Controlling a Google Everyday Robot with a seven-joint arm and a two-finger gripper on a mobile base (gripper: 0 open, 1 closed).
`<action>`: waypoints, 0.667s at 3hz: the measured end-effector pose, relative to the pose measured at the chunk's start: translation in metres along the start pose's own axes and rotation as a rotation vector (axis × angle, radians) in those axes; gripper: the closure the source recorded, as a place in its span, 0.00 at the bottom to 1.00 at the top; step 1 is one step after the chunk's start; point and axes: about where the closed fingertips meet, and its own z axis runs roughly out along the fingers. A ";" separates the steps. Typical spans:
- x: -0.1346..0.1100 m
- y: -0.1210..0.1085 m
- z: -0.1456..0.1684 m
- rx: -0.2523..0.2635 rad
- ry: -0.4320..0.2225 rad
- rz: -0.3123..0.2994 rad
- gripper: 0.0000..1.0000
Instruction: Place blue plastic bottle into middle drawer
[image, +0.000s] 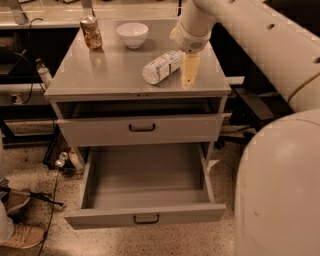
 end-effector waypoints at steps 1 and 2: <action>0.003 -0.010 0.029 0.000 -0.017 -0.050 0.00; 0.006 -0.020 0.050 -0.007 -0.034 -0.094 0.00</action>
Offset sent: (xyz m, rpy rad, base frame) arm 0.0710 0.0052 -0.0413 -0.0130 -0.0221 0.1637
